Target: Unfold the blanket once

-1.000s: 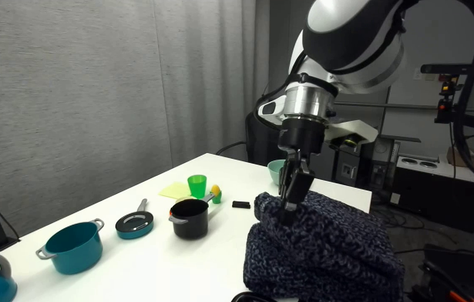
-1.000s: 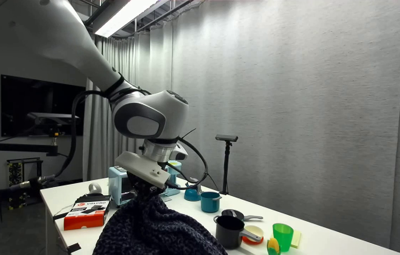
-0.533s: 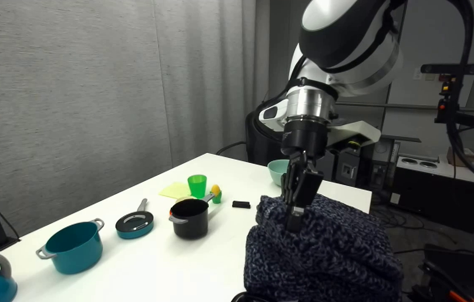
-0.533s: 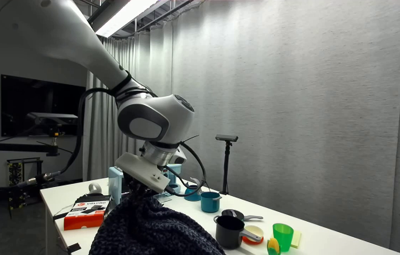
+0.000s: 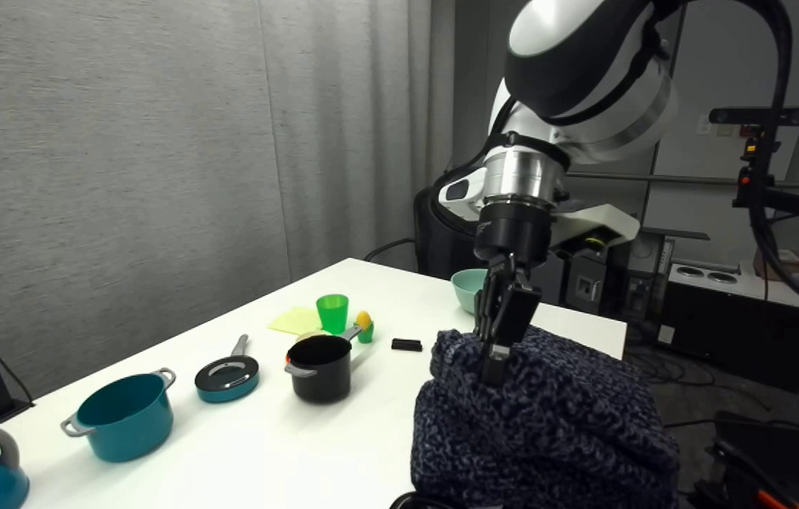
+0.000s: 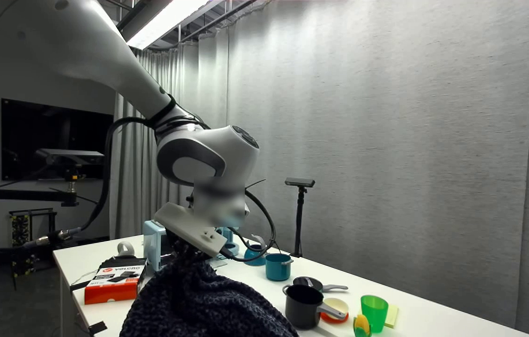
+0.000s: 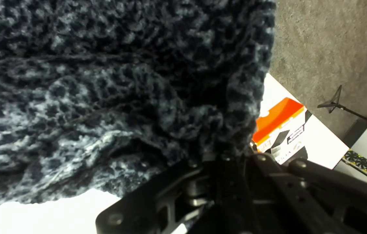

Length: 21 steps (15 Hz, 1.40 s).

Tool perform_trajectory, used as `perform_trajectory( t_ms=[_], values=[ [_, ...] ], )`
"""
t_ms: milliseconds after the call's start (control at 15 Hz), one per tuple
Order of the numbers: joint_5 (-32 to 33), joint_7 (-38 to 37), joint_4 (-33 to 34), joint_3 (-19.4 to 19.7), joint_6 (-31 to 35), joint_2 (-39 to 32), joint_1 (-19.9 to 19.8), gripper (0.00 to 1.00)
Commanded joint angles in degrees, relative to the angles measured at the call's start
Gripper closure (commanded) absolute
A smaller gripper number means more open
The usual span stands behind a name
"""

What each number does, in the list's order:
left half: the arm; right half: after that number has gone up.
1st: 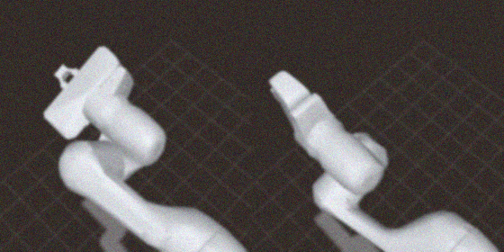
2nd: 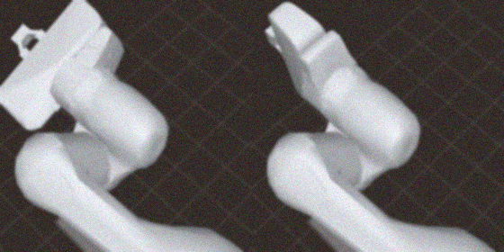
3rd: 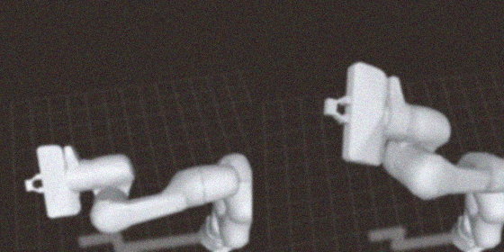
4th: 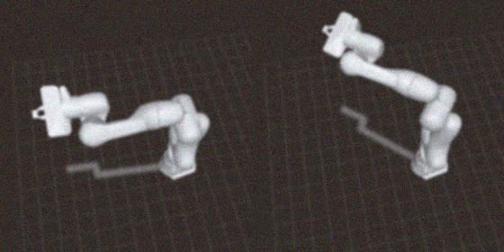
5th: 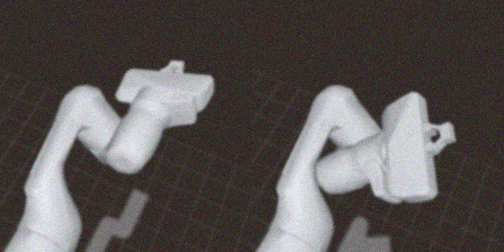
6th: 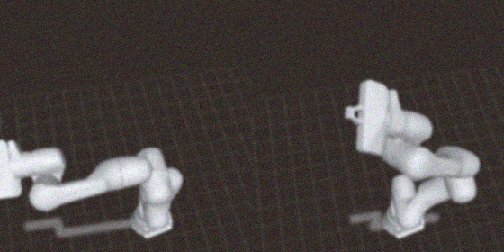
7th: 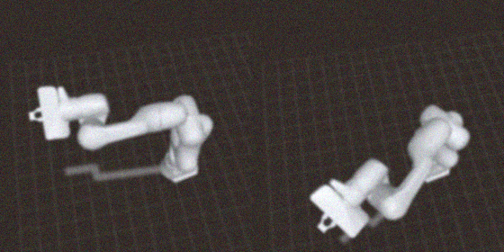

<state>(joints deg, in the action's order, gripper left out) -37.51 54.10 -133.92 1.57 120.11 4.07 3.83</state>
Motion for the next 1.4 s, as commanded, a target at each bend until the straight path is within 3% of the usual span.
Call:
perform_trajectory(
  t_ms=[0,800,867,1333],
  values=[
    [-1.57,-1.13,0.06,-0.08,2.42,0.74,-1.34,0.98],
    [-0.2,-2.41,1.99,-6.12,7.69,-3.42,2.15,0.98],
    [-0.6,-1.14,0.78,-5.51,7.04,-2.43,1.33,0.93],
    [-0.47,-1.46,1.16,-6.13,7.38,-3.26,1.66,0.93]
  ],
)
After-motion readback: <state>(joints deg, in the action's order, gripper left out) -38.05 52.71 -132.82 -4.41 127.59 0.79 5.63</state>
